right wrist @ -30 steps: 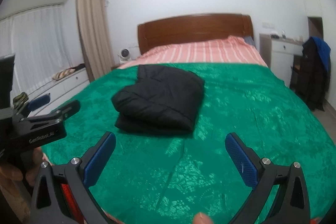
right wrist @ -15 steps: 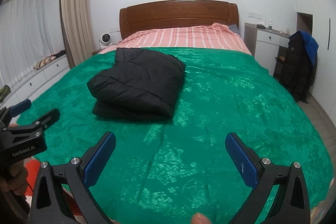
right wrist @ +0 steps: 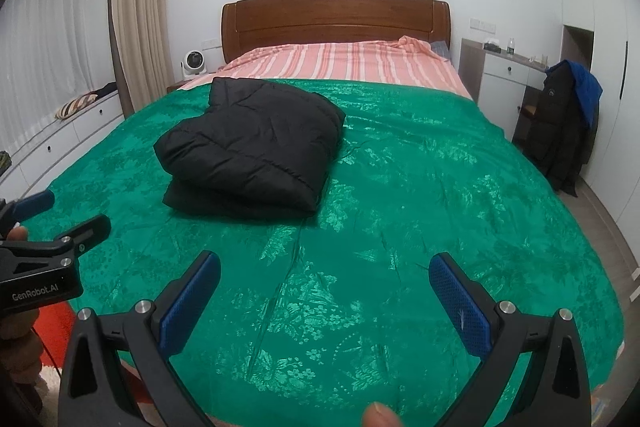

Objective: Fold large clothes

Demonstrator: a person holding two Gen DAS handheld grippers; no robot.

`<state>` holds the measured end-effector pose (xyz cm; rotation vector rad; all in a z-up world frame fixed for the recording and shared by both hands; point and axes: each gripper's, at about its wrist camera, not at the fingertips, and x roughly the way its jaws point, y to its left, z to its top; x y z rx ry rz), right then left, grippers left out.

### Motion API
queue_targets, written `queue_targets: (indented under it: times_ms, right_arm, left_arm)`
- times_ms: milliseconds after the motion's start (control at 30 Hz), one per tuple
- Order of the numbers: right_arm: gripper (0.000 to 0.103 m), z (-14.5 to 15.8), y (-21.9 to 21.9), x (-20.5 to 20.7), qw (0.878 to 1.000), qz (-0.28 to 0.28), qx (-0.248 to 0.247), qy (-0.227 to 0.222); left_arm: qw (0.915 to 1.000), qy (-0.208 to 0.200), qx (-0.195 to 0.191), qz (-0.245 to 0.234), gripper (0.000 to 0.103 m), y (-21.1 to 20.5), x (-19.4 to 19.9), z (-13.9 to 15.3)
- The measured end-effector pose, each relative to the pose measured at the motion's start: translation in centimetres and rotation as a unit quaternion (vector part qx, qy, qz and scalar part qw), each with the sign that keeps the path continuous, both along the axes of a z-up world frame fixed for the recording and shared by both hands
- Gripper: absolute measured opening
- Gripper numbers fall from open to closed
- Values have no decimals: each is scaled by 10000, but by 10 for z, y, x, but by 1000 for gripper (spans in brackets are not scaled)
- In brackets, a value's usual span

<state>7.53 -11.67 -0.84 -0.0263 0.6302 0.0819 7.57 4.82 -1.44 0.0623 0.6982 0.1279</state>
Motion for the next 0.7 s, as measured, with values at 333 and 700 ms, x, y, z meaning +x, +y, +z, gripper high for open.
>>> queue_targets:
  times_ms: [333,700]
  right_arm:
    - [103,0,8,1,9995,-37,-317,74]
    - [103,-1,10,-2,9987,-82,-494,71]
  left_arm:
    - [9998,102,146,-13,103,-1,1,-1]
    - [9996,123,252,2,103,-3,0,-5]
